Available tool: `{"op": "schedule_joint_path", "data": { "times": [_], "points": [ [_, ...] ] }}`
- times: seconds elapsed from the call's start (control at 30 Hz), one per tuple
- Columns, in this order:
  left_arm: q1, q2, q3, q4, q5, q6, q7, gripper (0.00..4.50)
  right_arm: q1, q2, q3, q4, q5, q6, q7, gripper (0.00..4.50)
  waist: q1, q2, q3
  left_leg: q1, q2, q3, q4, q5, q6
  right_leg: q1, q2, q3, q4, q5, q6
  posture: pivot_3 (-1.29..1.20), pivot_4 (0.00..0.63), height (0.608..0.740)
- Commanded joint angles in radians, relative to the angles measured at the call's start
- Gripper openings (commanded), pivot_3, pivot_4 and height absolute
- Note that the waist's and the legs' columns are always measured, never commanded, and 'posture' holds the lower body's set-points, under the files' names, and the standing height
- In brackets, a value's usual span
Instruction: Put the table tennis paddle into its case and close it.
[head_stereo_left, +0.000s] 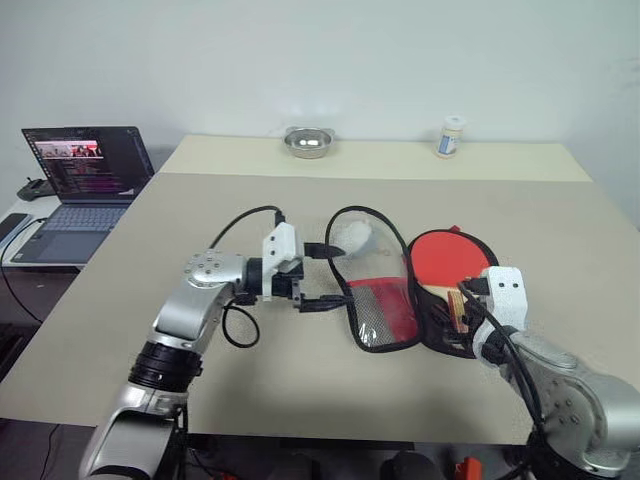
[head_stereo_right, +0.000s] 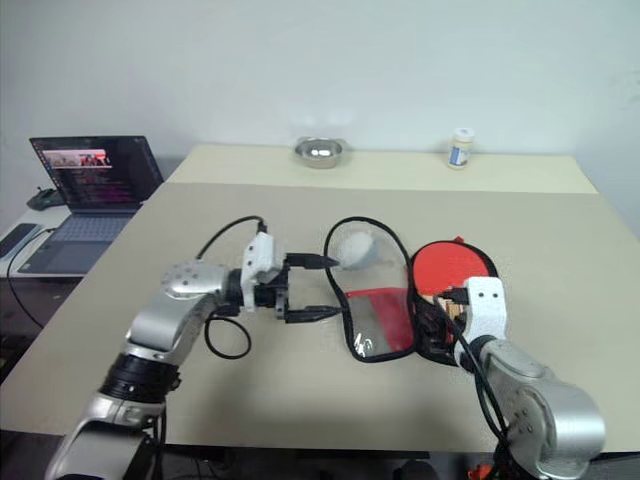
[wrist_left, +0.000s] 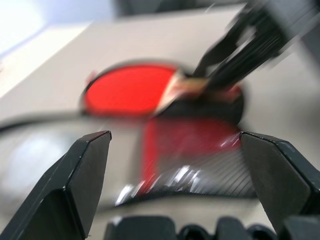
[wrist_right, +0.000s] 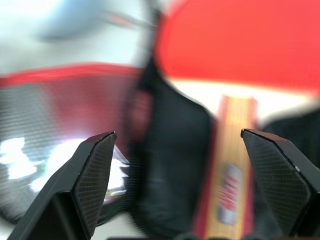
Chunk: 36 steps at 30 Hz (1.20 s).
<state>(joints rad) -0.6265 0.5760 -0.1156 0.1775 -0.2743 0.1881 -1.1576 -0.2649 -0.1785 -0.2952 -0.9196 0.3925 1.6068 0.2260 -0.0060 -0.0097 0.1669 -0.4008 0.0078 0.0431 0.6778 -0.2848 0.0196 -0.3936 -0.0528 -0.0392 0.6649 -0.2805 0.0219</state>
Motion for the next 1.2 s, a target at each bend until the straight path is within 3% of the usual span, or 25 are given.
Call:
{"op": "schedule_joint_path", "data": {
  "times": [0.03, 0.17, 0.27, 0.43, 0.63, 0.9, 1.2],
  "points": [
    [-0.046, 0.025, 0.037, 0.057, 0.017, -0.035, 0.011, 4.50, 0.003, -0.134, -0.037, -0.063, 0.093, -0.032, 0.146, 4.45, 0.000, -0.001, 0.000, 0.000, 0.000, 0.000, 0.000, 0.000, 0.000, 0.000, 0.000, 0.000, 0.000, 0.000, 0.000, 0.00, 0.150, 0.740],
    [-0.059, 0.040, 0.020, 0.132, 0.062, -0.098, 0.004, 4.50, 0.034, -0.319, -0.105, -0.049, 0.165, -0.192, 0.310, 4.45, 0.004, -0.002, 0.001, 0.000, -0.002, -0.001, 0.000, 0.000, 0.000, 0.002, -0.001, -0.001, -0.003, -0.001, 0.001, 0.00, 0.150, 0.740],
    [-0.072, 0.040, 0.008, 0.197, 0.095, -0.140, 0.009, 3.91, 0.063, -0.446, -0.194, -0.020, 0.232, -0.290, 0.448, 4.50, 0.005, -0.003, 0.001, 0.000, -0.002, -0.001, 0.000, 0.000, 0.000, 0.002, -0.001, -0.001, -0.003, -0.001, 0.001, 0.00, 0.150, 0.740],
    [-0.093, 0.033, -0.045, 0.297, 0.164, -0.220, -0.034, 2.19, 0.086, -0.635, -0.388, 0.047, 0.431, -0.330, 0.656, 4.50, 0.007, -0.004, 0.002, 0.000, -0.001, -0.001, 0.000, 0.000, 0.001, 0.004, -0.001, -0.002, -0.003, -0.001, 0.001, 0.00, 0.150, 0.740],
    [-0.130, -0.033, -0.063, 0.359, 0.175, -0.237, -0.055, 0.01, 0.133, -0.756, -0.446, 0.105, 0.507, -0.385, 0.701, 4.50, 0.009, -0.006, 0.003, 0.000, -0.001, -0.002, 0.001, 0.000, 0.001, 0.004, -0.002, -0.002, -0.002, -0.001, 0.001, 0.00, 0.150, 0.740],
    [-0.201, -0.130, -0.086, 0.486, 0.195, -0.236, -0.075, 0.01, 0.201, -0.848, -0.505, 0.154, 0.518, -0.438, 0.696, 4.50, 0.012, -0.009, 0.005, 0.000, -0.001, -0.002, 0.001, 0.000, 0.001, 0.004, -0.002, -0.002, -0.002, -0.001, 0.001, 0.00, 0.150, 0.740],
    [-0.319, -0.401, -0.037, 0.410, 0.005, 0.009, -0.121, 0.01, 0.279, -0.879, -0.611, 0.193, 0.529, -0.455, 0.678, 4.50, 0.029, -0.013, 0.007, -0.001, -0.001, -0.003, 0.003, 0.000, 0.000, 0.005, -0.002, -0.003, -0.002, -0.001, 0.001, 0.00, 0.150, 0.740]
  ]
}}
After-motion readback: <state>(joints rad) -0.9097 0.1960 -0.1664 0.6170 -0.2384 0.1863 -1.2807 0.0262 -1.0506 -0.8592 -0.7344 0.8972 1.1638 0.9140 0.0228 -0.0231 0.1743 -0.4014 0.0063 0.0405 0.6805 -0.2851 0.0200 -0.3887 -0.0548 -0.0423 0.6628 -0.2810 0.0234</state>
